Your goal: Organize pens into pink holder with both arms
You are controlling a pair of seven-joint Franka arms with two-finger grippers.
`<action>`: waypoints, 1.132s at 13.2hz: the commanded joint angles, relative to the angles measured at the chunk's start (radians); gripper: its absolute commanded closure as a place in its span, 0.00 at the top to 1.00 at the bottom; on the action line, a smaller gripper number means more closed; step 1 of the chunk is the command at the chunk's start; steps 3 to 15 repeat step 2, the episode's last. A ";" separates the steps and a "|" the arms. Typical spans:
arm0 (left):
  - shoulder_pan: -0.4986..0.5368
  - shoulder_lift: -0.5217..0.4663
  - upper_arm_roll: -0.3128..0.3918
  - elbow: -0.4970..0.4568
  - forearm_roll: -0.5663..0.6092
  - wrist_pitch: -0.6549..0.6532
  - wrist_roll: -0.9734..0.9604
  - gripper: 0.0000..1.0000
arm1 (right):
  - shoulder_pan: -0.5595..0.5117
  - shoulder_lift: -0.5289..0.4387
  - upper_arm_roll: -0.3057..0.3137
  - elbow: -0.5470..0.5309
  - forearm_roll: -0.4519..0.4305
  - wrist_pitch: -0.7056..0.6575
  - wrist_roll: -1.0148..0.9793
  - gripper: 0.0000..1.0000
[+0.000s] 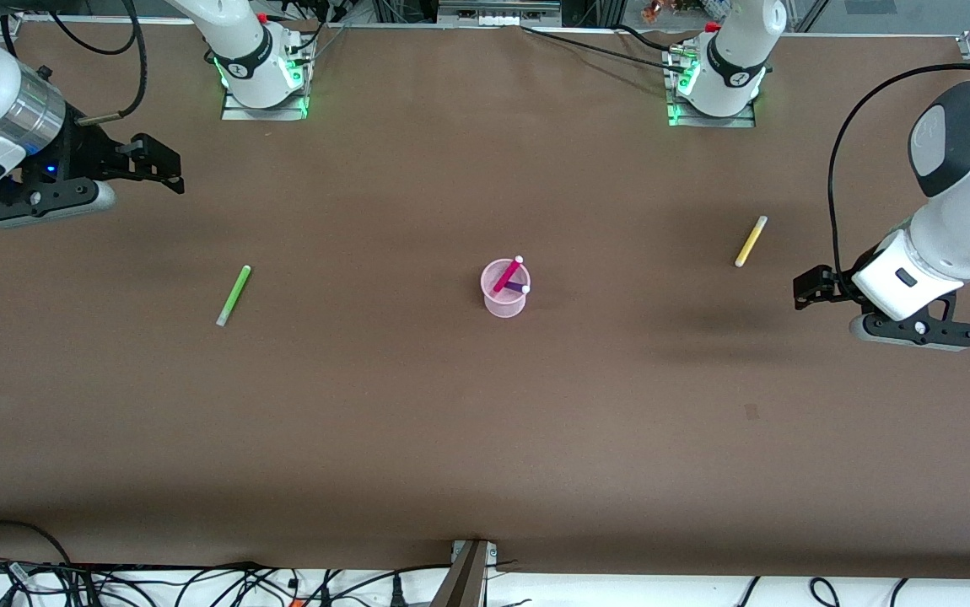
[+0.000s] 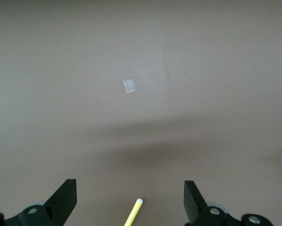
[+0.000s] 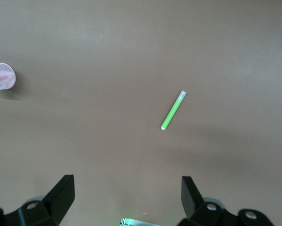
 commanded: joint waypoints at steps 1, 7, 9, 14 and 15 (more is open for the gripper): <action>0.005 0.001 -0.002 0.008 -0.004 -0.012 0.017 1.00 | -0.035 0.016 0.036 0.035 -0.014 -0.002 -0.010 1.00; 0.005 0.001 -0.002 0.008 -0.004 -0.012 0.017 1.00 | -0.037 0.020 0.034 0.046 -0.014 -0.009 -0.008 1.00; 0.005 0.001 -0.002 0.008 -0.004 -0.012 0.017 1.00 | -0.037 0.020 0.034 0.046 -0.014 -0.009 -0.008 1.00; 0.005 0.001 -0.002 0.008 -0.004 -0.012 0.017 1.00 | -0.037 0.020 0.034 0.046 -0.014 -0.009 -0.008 1.00; 0.005 0.001 -0.002 0.008 -0.004 -0.012 0.017 1.00 | -0.037 0.020 0.034 0.046 -0.014 -0.009 -0.008 1.00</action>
